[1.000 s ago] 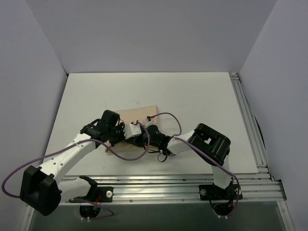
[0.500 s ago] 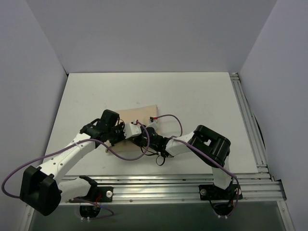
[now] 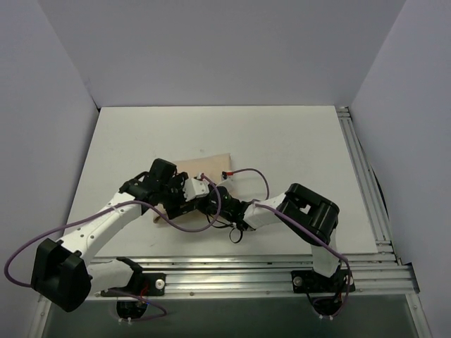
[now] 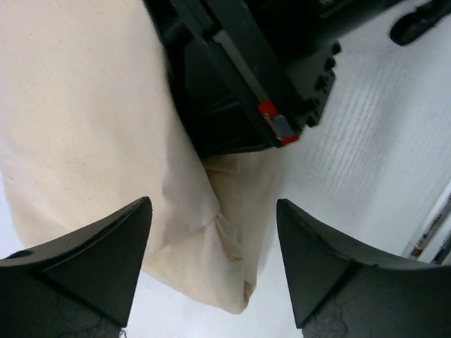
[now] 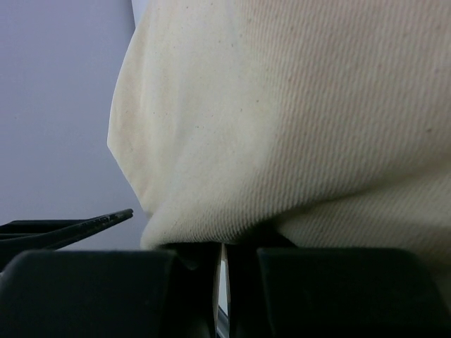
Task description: Prepare the surgical pack
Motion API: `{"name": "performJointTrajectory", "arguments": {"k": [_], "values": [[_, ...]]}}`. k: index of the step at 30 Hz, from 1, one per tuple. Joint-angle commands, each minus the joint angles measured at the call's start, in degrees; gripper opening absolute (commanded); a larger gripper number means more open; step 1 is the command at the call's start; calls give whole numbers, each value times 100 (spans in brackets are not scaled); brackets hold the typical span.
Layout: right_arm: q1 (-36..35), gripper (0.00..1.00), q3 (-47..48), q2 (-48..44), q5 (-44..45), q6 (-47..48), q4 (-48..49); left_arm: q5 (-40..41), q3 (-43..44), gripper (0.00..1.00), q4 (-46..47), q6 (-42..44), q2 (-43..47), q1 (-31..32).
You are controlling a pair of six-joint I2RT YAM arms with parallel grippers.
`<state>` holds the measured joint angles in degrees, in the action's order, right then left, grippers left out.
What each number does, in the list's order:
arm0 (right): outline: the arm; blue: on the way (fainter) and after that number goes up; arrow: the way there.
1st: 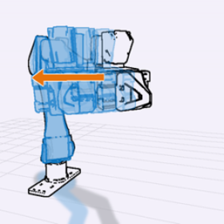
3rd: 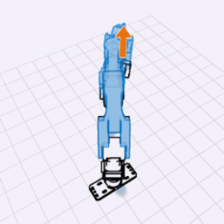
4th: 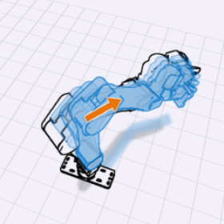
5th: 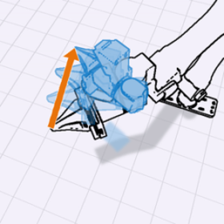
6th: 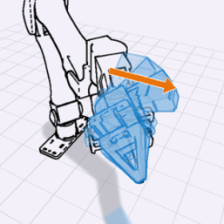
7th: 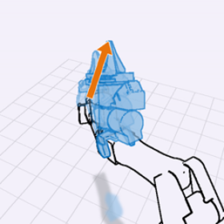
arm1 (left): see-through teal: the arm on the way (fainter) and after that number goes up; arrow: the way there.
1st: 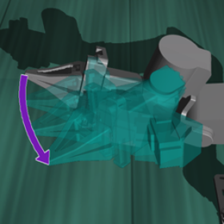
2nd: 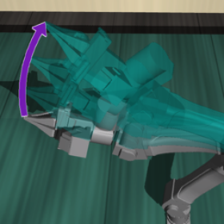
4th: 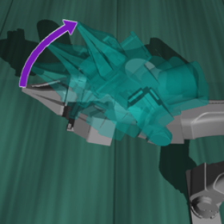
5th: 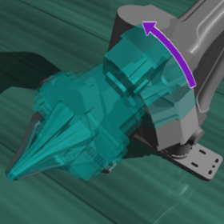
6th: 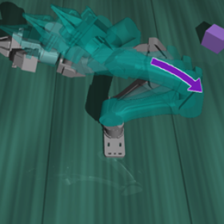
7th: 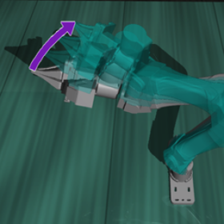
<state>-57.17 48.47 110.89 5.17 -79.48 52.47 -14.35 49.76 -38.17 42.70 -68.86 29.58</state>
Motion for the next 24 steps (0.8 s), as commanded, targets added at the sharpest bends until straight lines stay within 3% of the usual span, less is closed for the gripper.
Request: {"name": "performJointTrajectory", "arguments": {"k": [1,5,6,10,13,24], "values": [[48,0,-92,-252,318,-85,-8,274,210,79,669,-218,-310,21],[39,0,-179,-314,239,-190,-26,591,78,56,996,-236,-541,21],[39,0,-197,-322,222,-225,-43,548,52,43,1022,-244,-541,21],[39,0,-233,-253,160,-348,-114,171,52,13,1014,-262,-225,12],[48,0,-189,-95,142,-454,-70,-94,69,2,926,-157,92,12],[109,0,523,222,722,-270,-359,-147,140,2,548,63,101,-5]]}}
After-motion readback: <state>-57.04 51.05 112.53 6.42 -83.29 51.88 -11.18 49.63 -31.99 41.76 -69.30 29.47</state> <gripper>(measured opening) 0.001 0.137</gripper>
